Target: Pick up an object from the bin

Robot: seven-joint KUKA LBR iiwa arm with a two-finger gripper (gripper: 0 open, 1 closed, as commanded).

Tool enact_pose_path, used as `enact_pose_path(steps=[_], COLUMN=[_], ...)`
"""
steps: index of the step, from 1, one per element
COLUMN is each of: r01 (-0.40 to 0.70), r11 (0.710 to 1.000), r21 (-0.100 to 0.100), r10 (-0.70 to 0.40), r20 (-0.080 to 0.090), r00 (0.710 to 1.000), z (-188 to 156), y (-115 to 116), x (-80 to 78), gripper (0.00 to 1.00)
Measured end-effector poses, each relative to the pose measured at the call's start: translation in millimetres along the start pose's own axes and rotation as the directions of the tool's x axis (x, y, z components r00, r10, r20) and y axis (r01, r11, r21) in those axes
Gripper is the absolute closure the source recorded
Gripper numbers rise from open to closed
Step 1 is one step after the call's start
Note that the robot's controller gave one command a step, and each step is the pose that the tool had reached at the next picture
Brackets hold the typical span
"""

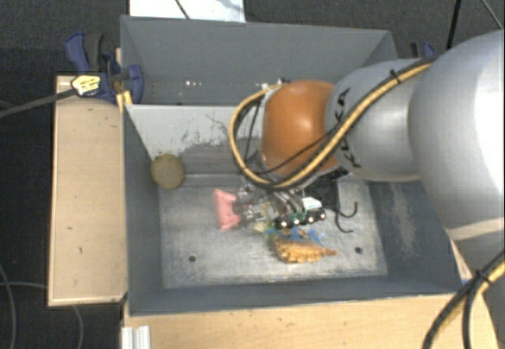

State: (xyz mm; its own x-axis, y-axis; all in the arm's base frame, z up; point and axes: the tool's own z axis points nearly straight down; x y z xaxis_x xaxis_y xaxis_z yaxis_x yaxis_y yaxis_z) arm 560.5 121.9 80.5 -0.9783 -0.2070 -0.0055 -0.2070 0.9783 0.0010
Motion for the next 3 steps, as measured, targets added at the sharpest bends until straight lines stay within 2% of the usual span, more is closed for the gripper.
enact_pose_path(steps=[1, 2, 3], r01=[0.004, 0.025, 0.070], r11=[1.000, 1.000, 0.998], r21=[0.000, 0.001, -0.001], r10=[-0.004, -0.025, -0.070], r20=[-0.013, -0.008, -0.006], r00=[1.000, 1.000, 0.998], z=[-37, -99, -158], y=[-5, 8, 6], x=[3.8, 2.4, -0.6], gripper=[1.00, 1.00, 1.00])
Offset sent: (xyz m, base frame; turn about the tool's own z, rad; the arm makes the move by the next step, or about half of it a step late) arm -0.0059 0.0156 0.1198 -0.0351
